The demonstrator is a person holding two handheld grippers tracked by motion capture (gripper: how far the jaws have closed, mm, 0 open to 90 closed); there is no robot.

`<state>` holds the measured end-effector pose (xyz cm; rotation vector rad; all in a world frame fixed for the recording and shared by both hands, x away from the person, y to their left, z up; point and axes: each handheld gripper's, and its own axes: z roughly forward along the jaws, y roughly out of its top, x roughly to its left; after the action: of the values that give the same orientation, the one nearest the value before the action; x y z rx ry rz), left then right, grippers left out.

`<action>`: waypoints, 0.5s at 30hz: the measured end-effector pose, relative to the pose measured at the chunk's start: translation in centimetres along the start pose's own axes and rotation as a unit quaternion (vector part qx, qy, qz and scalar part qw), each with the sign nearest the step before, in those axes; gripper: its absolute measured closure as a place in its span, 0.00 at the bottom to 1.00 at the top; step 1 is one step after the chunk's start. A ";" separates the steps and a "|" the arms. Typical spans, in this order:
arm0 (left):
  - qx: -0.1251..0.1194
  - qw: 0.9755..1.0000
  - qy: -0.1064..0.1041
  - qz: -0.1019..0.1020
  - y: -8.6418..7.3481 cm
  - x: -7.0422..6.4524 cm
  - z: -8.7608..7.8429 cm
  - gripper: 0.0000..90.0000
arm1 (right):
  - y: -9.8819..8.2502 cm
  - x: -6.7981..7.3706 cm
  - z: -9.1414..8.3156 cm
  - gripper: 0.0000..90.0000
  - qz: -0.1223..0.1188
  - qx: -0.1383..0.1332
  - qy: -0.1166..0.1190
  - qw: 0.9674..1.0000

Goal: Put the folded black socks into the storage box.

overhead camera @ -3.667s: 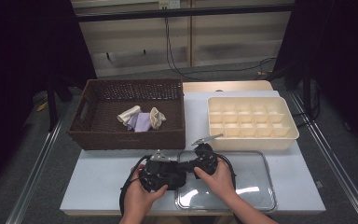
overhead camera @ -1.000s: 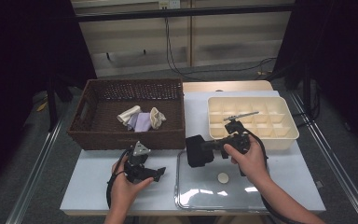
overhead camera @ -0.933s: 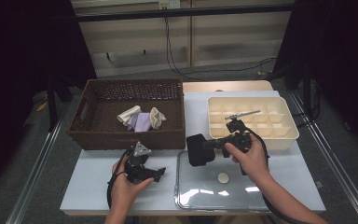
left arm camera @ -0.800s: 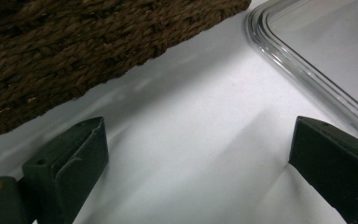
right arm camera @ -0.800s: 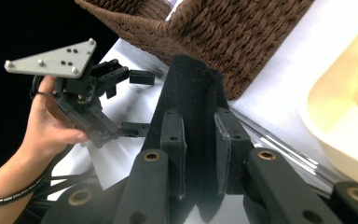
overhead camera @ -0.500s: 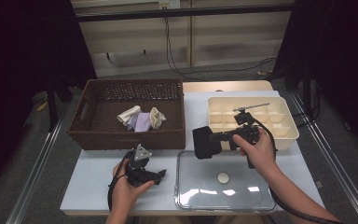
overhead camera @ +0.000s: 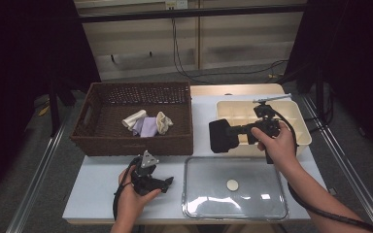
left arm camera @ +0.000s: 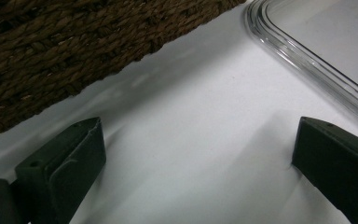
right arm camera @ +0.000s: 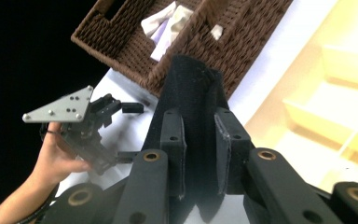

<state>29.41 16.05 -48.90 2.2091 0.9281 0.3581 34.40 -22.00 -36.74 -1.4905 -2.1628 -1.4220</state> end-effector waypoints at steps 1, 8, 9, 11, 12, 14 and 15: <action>0.000 1.000 0.000 0.000 0.0 0.0 0.0 0.02 | 0.2 -0.1 -0.1 0.84 0.001 -0.001 -0.002 1.000; 0.002 1.000 0.000 0.001 0.0 0.0 0.0 0.02 | 1.0 -1.0 -0.6 0.84 0.009 -0.006 -0.016 1.000; 0.002 1.000 0.000 0.001 0.0 0.0 0.0 0.02 | 1.1 -1.1 -0.7 0.84 0.010 -0.009 -0.020 1.000; 0.000 1.000 0.000 0.001 0.0 0.0 0.0 0.02 | 1.3 -1.4 -0.9 0.84 0.010 -0.012 -0.026 1.000; 0.001 1.000 0.000 0.001 0.0 0.0 0.0 0.02 | 1.4 -1.5 -1.0 0.84 0.011 -0.013 -0.030 0.999; 0.001 1.000 0.001 0.001 0.0 0.0 0.0 0.02 | 1.6 -1.7 -1.1 0.84 0.012 -0.015 -0.033 0.999; 0.001 1.000 0.001 0.001 0.0 0.0 0.0 0.02 | 1.7 -1.8 -1.1 0.84 0.011 -0.015 -0.036 0.999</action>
<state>29.40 16.05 -48.89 2.2124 0.9282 0.3590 36.26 -23.91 -36.17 -1.5956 -2.1684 -1.4216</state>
